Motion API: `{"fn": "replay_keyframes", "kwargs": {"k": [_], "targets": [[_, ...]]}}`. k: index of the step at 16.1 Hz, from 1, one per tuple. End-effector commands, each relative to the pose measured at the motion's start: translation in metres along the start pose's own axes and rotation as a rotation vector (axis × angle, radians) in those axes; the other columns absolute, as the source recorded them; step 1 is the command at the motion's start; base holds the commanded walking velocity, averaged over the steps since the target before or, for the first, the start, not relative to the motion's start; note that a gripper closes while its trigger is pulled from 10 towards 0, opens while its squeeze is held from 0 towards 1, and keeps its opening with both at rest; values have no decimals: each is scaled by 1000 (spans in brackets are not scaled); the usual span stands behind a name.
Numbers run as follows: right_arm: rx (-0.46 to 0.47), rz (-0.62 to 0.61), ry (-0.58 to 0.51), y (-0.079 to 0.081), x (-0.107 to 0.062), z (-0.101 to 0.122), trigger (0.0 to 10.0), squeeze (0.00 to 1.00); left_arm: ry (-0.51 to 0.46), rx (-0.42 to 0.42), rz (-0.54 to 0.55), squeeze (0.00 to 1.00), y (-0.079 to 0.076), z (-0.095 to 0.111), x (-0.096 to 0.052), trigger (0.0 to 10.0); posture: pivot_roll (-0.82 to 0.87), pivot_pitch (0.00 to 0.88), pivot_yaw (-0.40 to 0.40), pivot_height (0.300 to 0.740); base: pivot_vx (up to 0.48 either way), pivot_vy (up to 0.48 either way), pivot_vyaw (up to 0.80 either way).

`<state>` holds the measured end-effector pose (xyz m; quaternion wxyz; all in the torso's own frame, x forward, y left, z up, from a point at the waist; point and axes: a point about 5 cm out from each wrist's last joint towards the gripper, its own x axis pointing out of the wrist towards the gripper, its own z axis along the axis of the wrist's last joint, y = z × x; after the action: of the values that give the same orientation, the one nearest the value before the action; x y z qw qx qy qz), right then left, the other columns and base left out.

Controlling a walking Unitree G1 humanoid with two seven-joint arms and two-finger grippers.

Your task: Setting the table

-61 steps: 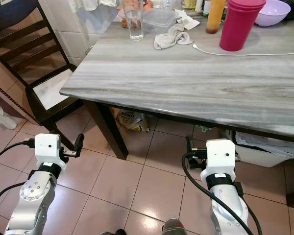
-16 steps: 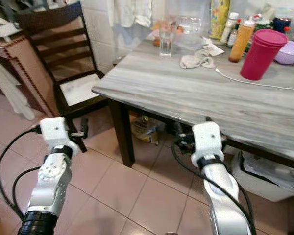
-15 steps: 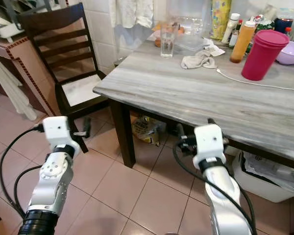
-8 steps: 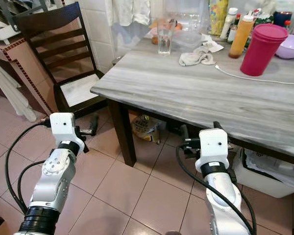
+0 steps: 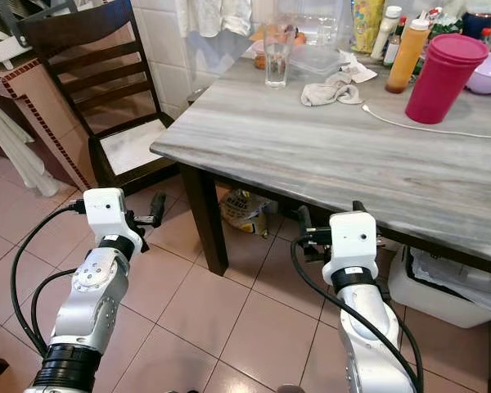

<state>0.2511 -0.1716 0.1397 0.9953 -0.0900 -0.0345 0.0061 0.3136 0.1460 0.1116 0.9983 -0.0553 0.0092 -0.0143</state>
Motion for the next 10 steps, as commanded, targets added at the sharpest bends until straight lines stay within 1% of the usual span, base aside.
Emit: {"fn": "replay_keyframes", "kwargs": {"k": [1, 5, 10], "targets": [[15, 0, 8, 2, 2, 0, 10000, 0, -11, 9, 0, 0, 1, 6, 2, 10000, -323, 131, 83, 740, 0, 0, 0], [25, -3, 18, 2, 2, -2, 10000, 0, -1, 16, 5, 0, 2, 7, 3, 10000, -321, 141, 83, 740, -271, 0, 0], [32, -4, 27, 2, 1, -3, 10000, 0, 11, 26, 3, 0, 1, 7, 1, 10000, -315, 154, 87, 740, -329, 0, 0]]}}
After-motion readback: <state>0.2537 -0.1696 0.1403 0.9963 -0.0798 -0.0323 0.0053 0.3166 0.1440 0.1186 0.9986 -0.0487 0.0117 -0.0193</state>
